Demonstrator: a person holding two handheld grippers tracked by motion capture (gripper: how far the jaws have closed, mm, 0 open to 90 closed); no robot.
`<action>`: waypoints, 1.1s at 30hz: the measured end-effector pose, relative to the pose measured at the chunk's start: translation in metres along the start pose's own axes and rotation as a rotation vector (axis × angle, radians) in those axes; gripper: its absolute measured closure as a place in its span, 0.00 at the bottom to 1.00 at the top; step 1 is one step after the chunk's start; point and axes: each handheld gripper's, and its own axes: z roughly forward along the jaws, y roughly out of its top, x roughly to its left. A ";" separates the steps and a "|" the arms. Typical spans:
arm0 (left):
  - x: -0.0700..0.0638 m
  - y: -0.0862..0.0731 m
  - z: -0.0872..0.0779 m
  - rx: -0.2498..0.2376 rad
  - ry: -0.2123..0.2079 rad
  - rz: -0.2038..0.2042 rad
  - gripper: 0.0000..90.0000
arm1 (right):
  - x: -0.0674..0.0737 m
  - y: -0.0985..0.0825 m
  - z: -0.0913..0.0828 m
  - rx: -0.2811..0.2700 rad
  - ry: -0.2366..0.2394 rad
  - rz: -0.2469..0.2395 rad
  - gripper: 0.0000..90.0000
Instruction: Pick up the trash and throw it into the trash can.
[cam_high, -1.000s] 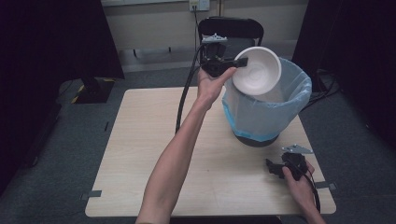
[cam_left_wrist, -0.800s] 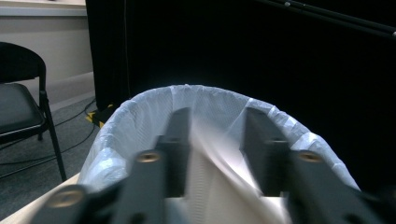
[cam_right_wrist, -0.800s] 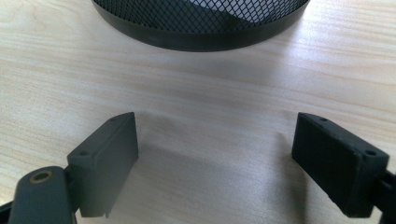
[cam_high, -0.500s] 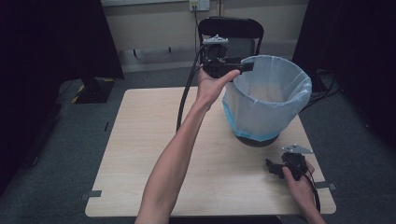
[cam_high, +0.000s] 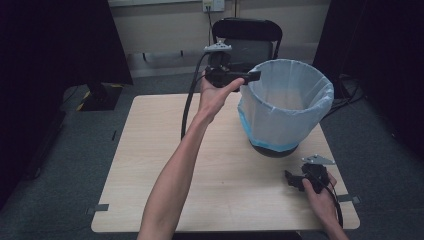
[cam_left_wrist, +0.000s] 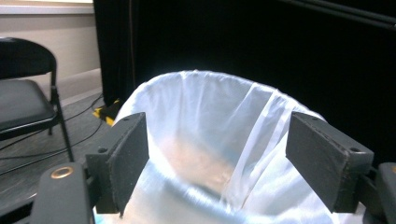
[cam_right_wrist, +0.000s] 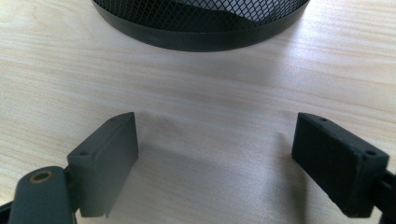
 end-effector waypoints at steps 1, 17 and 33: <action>0.000 0.000 0.000 0.000 0.000 0.000 0.23 | 0.000 0.000 0.000 0.000 0.000 0.000 0.15; 0.030 -0.027 -0.082 -0.049 0.078 -0.031 0.20 | 0.000 0.000 0.000 0.000 0.001 -0.001 0.15; 0.034 -0.061 -0.130 -0.042 0.148 0.001 0.19 | 0.000 0.000 0.000 0.000 0.001 -0.001 0.15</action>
